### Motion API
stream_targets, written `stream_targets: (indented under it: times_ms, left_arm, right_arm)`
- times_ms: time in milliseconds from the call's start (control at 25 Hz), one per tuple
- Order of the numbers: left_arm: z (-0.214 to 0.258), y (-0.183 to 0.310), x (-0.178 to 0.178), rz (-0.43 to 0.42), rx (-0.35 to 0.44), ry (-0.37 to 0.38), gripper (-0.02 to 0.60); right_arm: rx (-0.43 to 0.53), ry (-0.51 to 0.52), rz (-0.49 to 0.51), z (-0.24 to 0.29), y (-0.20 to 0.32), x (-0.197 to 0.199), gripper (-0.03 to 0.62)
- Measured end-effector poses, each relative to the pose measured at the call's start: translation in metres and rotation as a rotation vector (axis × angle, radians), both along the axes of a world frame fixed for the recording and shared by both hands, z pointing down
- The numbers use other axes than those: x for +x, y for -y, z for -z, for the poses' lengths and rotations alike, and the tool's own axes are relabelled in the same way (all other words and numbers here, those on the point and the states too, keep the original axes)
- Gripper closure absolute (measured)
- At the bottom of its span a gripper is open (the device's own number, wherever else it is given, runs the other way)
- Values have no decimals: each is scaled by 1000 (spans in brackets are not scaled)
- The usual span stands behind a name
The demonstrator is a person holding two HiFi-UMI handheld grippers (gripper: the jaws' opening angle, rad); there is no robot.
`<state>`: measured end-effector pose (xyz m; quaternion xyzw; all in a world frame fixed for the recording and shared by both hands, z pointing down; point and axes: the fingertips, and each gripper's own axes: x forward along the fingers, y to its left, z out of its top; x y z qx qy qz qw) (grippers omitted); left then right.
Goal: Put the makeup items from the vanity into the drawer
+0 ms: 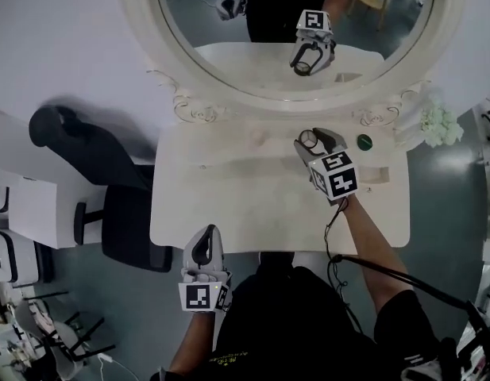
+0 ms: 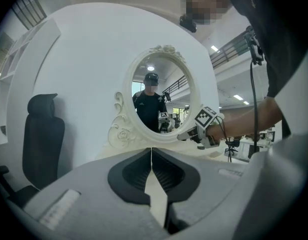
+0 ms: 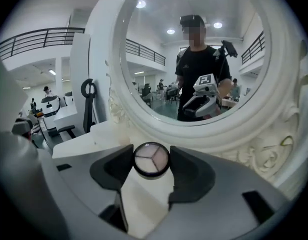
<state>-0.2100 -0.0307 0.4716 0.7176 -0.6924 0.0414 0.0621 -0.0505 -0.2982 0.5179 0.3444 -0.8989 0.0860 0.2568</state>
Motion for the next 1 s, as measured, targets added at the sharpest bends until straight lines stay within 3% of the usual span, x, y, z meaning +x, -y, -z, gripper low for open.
stream_targets:
  times_ms: [280, 600, 800, 1000]
  left_arm:
    - [0, 34, 48, -186, 6, -7, 560]
    - [-3, 52, 88, -312, -6, -13, 559]
    - [-9, 53, 87, -319, -19, -18, 559]
    - [-13, 50, 73, -288, -34, -18, 558]
  right_arm:
    - [69, -8, -170, 28, -8, 100, 365]
    - [-25, -77, -373, -13, -23, 215, 365]
    - [-150, -108, -428, -57, -28, 241, 364]
    - [-212, -131, -446, -83, -18, 246, 364]
